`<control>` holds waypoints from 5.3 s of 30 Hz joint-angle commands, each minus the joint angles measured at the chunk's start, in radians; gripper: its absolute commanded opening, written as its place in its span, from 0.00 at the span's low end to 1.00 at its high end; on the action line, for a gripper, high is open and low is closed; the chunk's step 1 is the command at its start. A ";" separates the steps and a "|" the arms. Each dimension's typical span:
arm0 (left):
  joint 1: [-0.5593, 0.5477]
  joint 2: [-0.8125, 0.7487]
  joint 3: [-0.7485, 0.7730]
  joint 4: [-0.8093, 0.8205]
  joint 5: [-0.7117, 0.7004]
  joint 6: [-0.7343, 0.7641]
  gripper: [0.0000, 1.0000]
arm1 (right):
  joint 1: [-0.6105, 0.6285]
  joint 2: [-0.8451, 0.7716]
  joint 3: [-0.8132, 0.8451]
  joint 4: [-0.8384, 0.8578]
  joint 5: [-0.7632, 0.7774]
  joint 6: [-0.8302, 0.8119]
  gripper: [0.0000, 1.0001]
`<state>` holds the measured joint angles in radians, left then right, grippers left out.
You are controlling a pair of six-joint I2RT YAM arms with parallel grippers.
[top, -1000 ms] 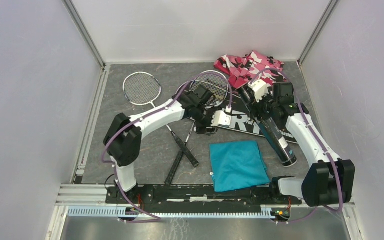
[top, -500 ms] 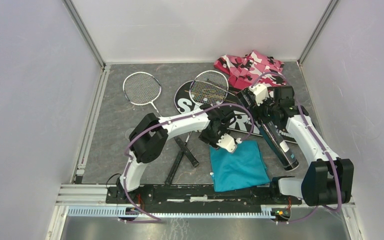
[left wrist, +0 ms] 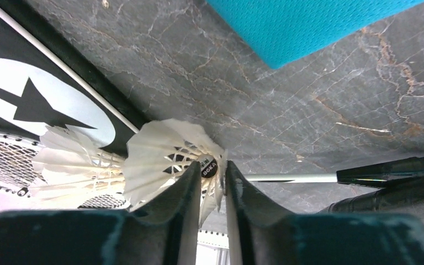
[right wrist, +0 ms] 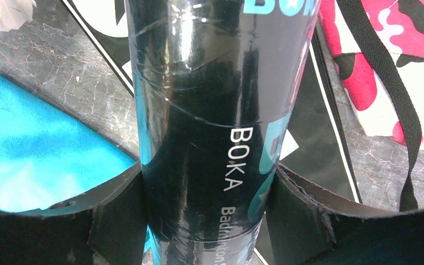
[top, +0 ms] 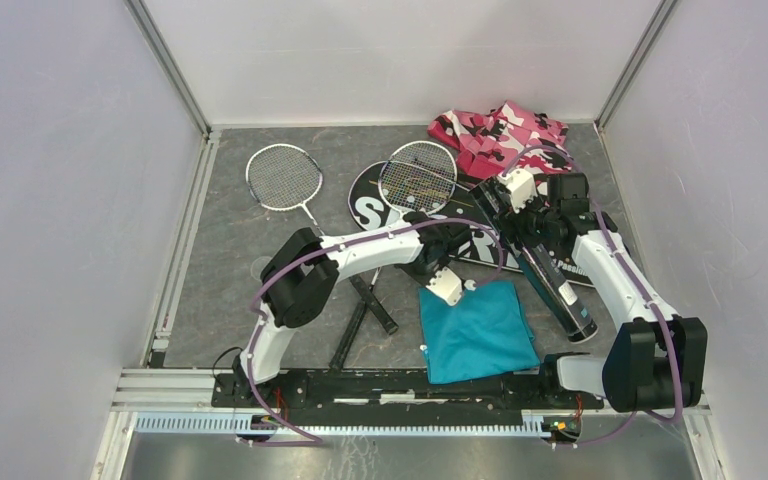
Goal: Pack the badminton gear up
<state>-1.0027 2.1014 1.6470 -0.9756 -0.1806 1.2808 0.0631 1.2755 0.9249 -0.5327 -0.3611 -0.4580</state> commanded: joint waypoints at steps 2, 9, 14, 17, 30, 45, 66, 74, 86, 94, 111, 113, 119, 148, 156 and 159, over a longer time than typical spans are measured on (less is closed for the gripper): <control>-0.014 -0.007 0.028 -0.019 -0.070 0.022 0.23 | -0.004 0.002 0.039 0.008 -0.032 -0.007 0.31; -0.008 -0.104 0.054 -0.018 0.035 -0.086 0.04 | -0.005 0.004 0.076 -0.023 -0.040 -0.040 0.31; 0.032 -0.200 0.067 -0.014 0.203 -0.195 0.02 | -0.002 -0.004 0.106 -0.044 -0.064 -0.067 0.31; 0.075 -0.257 0.070 -0.014 0.303 -0.261 0.02 | -0.002 0.002 0.139 -0.063 -0.070 -0.076 0.31; 0.488 -0.541 -0.109 0.121 0.834 -0.510 0.02 | 0.068 0.062 0.295 -0.116 -0.006 -0.116 0.31; 0.784 -0.802 -0.457 0.952 1.179 -1.462 0.02 | 0.276 0.129 0.260 -0.067 -0.143 -0.224 0.31; 0.568 -0.702 -0.464 0.999 1.035 -1.479 0.02 | 0.379 0.104 0.243 -0.041 -0.235 -0.236 0.31; 0.513 -0.623 -0.467 0.986 1.207 -1.508 0.22 | 0.378 0.095 0.242 -0.021 -0.269 -0.217 0.31; 0.446 -0.568 -0.442 0.929 1.276 -1.439 0.61 | 0.378 0.075 0.227 -0.003 -0.285 -0.198 0.30; 0.433 -0.575 -0.326 0.594 1.239 -1.108 0.94 | 0.366 0.026 0.147 0.025 -0.216 -0.209 0.30; 0.499 -0.626 -0.203 0.480 0.997 -0.835 0.99 | 0.165 -0.037 0.097 -0.013 -0.058 -0.108 0.29; 0.491 -0.587 -0.178 0.434 0.985 -0.714 0.98 | 0.135 -0.032 0.105 -0.011 -0.027 -0.073 0.30; 0.426 -0.404 -0.006 0.274 0.881 -0.400 0.97 | 0.076 -0.007 0.121 -0.006 0.048 0.000 0.29; 0.259 0.255 0.547 -0.199 0.374 0.173 0.60 | -0.043 -0.024 -0.009 0.014 0.027 0.016 0.28; 0.251 0.218 0.571 -0.302 0.322 0.139 0.31 | -0.045 -0.011 -0.007 0.016 0.015 0.019 0.28; 0.251 0.199 0.582 -0.334 0.324 0.098 0.19 | -0.045 -0.007 0.002 0.009 0.012 0.015 0.28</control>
<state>-0.7486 2.3573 2.1849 -1.2224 0.1768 1.3998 0.0231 1.2736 0.9134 -0.5541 -0.3157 -0.4461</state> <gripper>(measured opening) 0.260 0.706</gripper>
